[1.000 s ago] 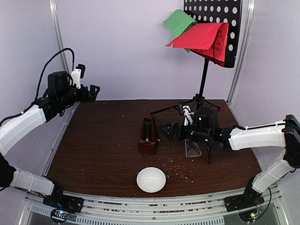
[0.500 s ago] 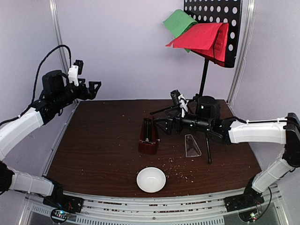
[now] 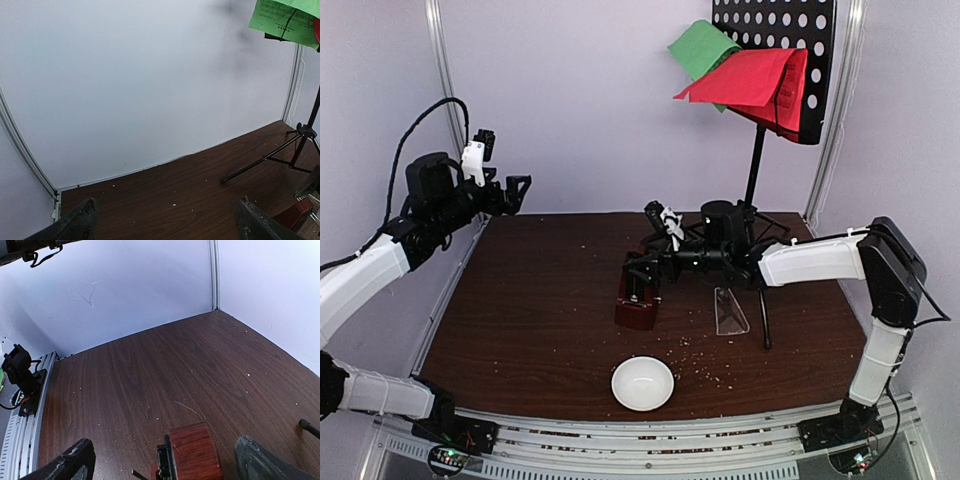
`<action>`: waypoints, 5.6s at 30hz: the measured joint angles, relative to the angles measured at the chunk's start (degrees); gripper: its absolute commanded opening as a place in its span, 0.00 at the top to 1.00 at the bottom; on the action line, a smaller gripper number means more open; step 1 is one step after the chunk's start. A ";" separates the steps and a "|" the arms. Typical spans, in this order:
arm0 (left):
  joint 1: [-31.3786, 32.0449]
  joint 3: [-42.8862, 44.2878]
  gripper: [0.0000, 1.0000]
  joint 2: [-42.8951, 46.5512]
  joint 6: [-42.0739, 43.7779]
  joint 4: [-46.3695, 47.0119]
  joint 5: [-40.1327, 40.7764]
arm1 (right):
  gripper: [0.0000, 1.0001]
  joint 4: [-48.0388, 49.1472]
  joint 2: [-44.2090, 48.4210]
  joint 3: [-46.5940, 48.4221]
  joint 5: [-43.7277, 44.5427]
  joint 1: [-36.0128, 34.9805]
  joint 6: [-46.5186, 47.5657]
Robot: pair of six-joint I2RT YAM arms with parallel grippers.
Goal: Pack up the instrument practice props
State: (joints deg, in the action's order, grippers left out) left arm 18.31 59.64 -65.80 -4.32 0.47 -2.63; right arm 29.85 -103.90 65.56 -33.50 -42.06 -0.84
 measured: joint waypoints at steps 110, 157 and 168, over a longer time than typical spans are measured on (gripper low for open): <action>0.00 -1.27 0.02 -0.94 1.01 0.92 2.67 | 0.00 4.81 -1.57 -4.20 -3.52 2.95 -6.64; 28.11 -10.14 0.02 -24.68 -6.14 13.75 -4.02 | 0.00 9.22 57.55 -55.54 32.70 33.35 -18.93; 28.26 -6.84 0.06 -27.89 -6.12 15.80 -2.64 | 0.00 10.86 58.27 -56.50 33.53 33.38 -18.97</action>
State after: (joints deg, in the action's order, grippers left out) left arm 46.57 52.80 -93.69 -10.44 16.27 -5.28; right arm 40.71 -45.63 9.06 0.03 -8.69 -19.81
